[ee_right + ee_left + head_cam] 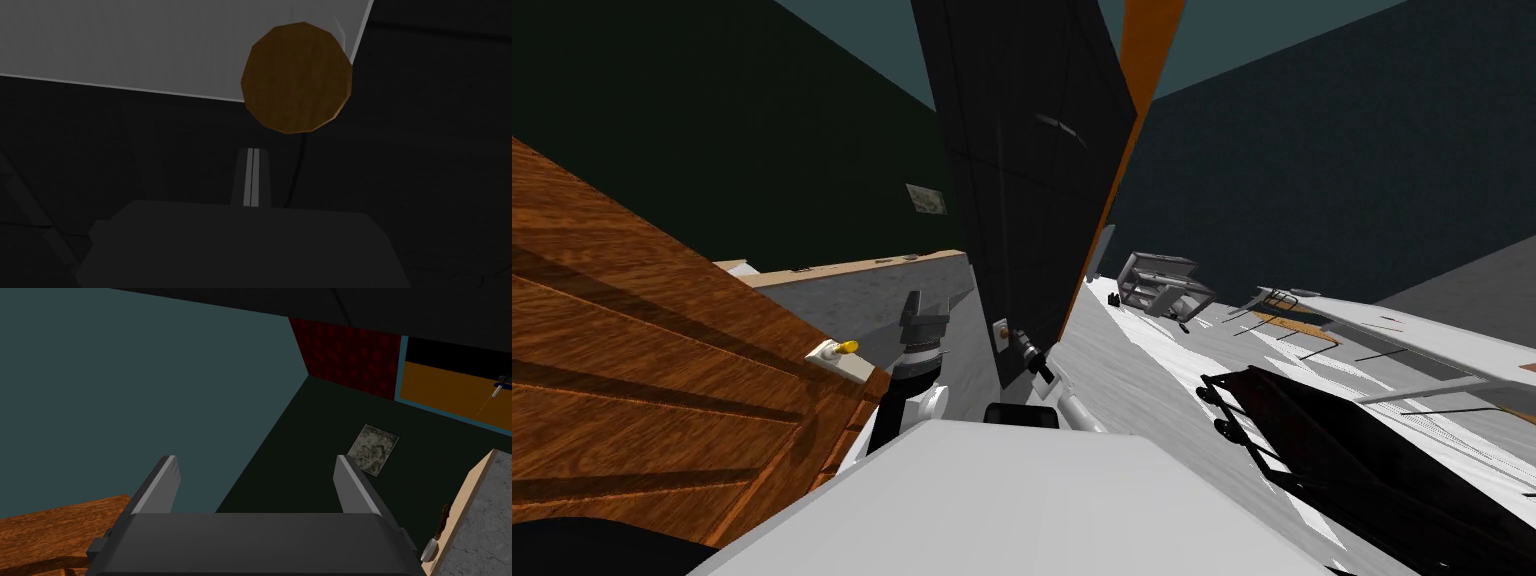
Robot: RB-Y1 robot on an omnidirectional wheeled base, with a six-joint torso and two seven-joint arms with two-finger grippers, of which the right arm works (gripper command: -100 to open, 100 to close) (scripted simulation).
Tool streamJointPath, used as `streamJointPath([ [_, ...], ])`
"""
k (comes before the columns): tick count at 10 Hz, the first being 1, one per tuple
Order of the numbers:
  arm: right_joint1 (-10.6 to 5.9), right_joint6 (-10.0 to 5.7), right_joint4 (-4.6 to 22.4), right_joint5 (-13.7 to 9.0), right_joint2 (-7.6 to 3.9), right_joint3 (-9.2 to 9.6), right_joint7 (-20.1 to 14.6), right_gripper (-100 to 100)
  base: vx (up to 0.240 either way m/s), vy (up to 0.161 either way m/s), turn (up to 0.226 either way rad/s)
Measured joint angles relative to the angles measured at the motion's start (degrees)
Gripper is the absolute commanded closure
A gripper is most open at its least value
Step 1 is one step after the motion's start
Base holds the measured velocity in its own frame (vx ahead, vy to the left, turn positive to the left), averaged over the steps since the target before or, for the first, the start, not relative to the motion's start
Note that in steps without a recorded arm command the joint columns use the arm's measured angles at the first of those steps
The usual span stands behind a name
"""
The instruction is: Push the door open
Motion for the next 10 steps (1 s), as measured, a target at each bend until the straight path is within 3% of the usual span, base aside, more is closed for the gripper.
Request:
streamJointPath([
  [5,0.91,0.61,-2.2,0.01,-0.4,1.68,-1.07,-100,-0.179,-0.107,-0.015],
  [7,0.61,0.5,-1.92,-0.04,0.2,2.14,-1.5,-100,-0.149,-0.072,-0.007],
  [10,0.35,0.14,-1.16,-0.08,-0.1,1.74,-1.29,-100,0.135,0.11,0.026],
])
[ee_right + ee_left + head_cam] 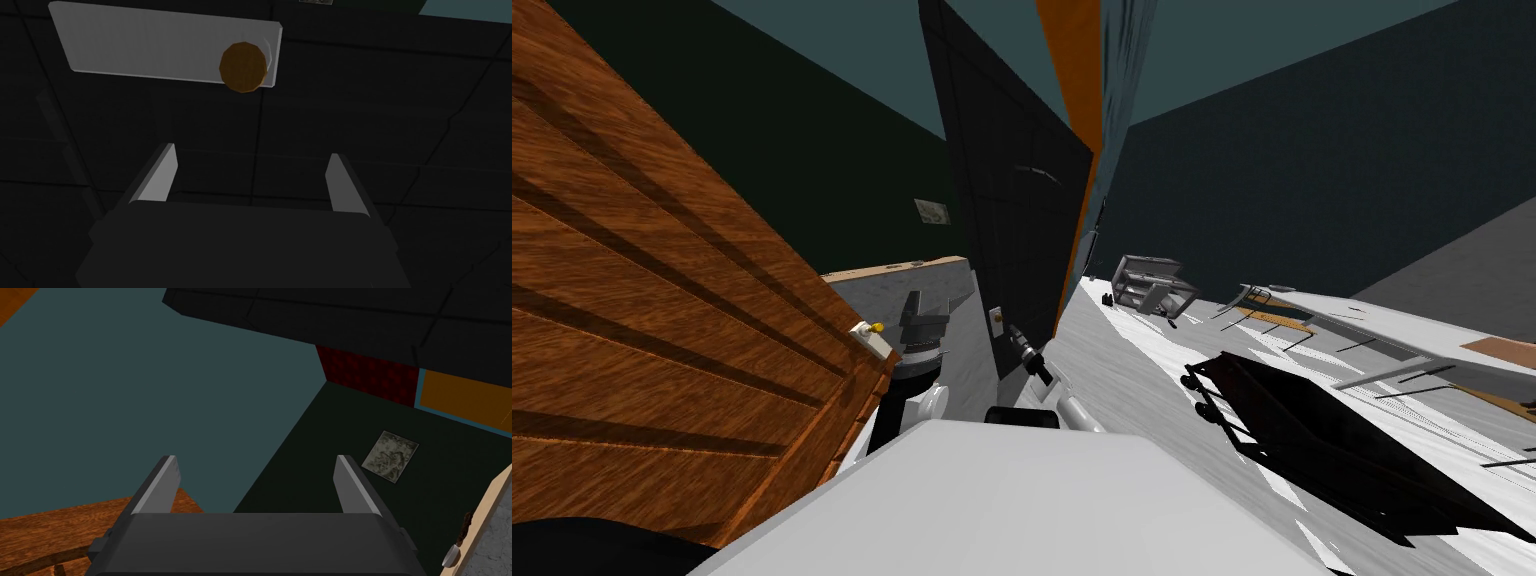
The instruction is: Push the door open
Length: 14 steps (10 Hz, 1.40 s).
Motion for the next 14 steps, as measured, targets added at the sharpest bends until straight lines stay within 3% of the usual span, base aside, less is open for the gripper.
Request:
streamJointPath([
  [3,-0.28,0.01,0.29,-0.06,0.02,-0.51,0.3,-100,0.174,0.175,0.028],
  [6,-0.69,-0.17,0.99,-0.13,1.22,-1.16,0.67,-100,0.143,0.116,0.018],
  [7,-0.73,-0.2,1.03,-0.14,1.29,-1.19,0.69,100,-0.006,-0.008,-0.005],
  [12,-0.64,-0.1,1.09,-0.1,1.14,-1.16,0.74,100,-0.013,-0.013,0.001],
  [14,-0.02,0.1,0.64,-0.3,0.84,-0.57,1.07,100,0.104,0.056,-0.148],
])
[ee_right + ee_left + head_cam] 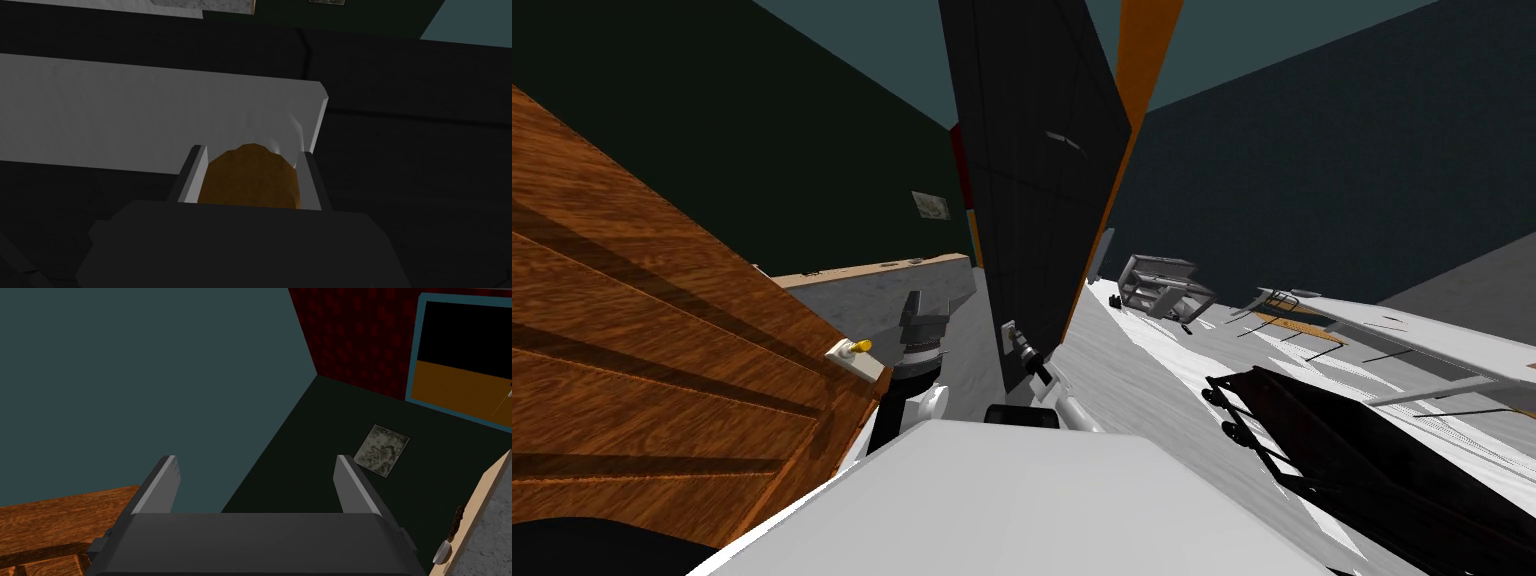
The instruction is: Push the door open
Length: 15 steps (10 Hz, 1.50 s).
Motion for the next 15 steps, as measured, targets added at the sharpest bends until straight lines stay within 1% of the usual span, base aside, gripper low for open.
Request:
streamJointPath([
  [4,1.85,0.16,-1.25,-0.89,-0.89,1.59,2.02,100,0.154,0.132,-0.16],
  [5,2.52,0.45,-2.29,-1.14,-1.13,1.89,2.66,100,0.179,0.127,-0.236],
  [7,3.16,0.89,-3.35,-1.9,-1.74,1.82,3.92,100,0.198,0.109,-0.241],
  [8,3.61,1.09,-3.76,-2.33,-2.2,1.92,4.5,-100,-0.036,0.018,-0.065],
  [11,4.11,1.43,-5.17,-2.4,-2.48,2.88,4.05,-100,-0.186,-0.099,-0.001],
  [12,4.12,1.47,-5.34,-2.43,-2.36,3.26,3.83,-100,-0.211,-0.138,-0.02],
  [15,4.98,1.83,-7.43,-2.53,-2.5,4.93,3.01,-100,-0.246,-0.134,-0.026],
])
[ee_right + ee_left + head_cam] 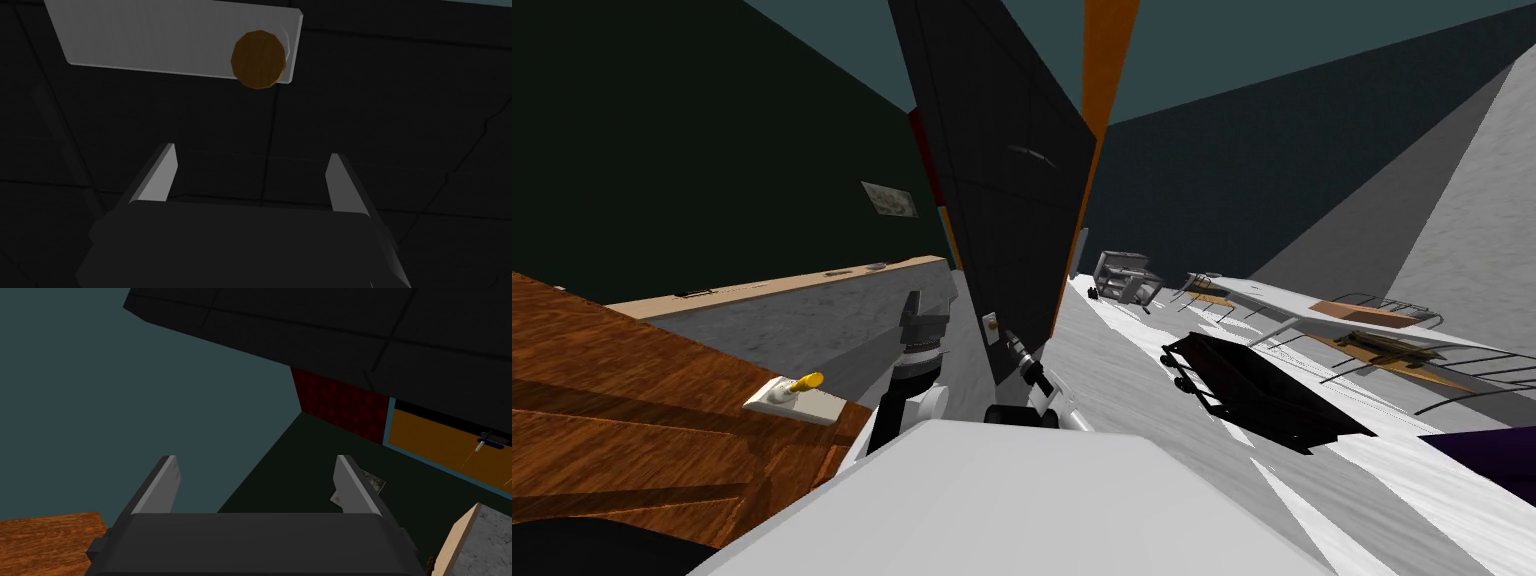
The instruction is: Push the door open
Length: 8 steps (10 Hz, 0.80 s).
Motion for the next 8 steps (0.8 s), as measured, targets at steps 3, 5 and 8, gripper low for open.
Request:
streamJointPath([
  [3,0.54,0.22,-1.07,-0.03,-0.17,0.58,-0.31,-100,0.024,0.054,0.022],
  [5,0.26,0.0,-0.55,-0.05,0.04,0.18,-0.12,-100,0.16,0.136,0.024],
  [8,-0.14,-0.52,0.47,-0.05,0.64,-0.47,0.26,-100,0.157,0.152,0.027],
])
